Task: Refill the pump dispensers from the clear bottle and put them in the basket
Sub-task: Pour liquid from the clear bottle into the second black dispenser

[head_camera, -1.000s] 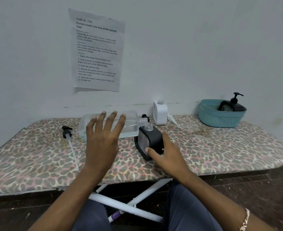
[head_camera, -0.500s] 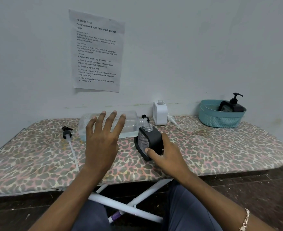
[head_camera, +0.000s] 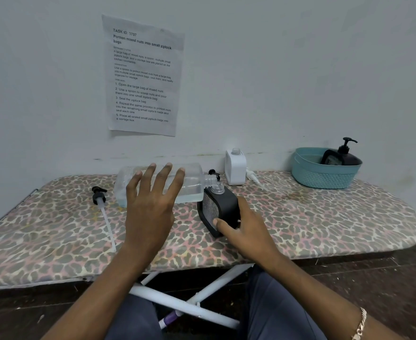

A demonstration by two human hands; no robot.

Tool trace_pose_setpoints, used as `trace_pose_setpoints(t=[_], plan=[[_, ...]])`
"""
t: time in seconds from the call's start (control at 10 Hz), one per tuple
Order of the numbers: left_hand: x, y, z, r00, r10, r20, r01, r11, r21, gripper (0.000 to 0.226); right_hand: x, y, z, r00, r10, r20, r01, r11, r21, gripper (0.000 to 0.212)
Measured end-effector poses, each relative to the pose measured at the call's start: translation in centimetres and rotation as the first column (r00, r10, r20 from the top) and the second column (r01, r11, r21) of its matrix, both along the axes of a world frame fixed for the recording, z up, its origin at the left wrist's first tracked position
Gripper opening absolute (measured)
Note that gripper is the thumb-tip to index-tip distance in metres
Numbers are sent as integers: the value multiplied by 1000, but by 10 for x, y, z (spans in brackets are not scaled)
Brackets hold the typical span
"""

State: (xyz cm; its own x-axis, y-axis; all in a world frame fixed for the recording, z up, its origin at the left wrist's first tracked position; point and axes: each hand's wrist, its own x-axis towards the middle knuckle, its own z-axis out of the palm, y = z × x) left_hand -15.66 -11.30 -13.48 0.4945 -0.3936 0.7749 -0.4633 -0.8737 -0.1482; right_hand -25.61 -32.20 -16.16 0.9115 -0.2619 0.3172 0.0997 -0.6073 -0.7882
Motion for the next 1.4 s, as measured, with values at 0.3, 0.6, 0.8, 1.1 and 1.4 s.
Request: trace_pose_setpoints(t=[0.3,0.6,0.8,1.1,1.4], plan=[[-1,0,1,1000,6,-3,-6,1000,4,83,0,1,1,1000,13,7,-13,1000,4,37],[-2,-1,2,1000,7,-1,-7,1000,3,82,1,-1,-1,1000,13,5,-13,1000,-5,39],[-1,0,2,1000,9,3,-9,1000,9,82,1,-1,-2,1000,9,4,-9,1000,-8,42],[-1,0,2,1000,12,8,-12,1000,16,82,1,-1,-1,1000,9,6,-9,1000,-6,43],[-1,0,2,1000,11,3,-11,1000,14,82,2,-1,-1,1000,7,-3,-7,1000,-11,44]])
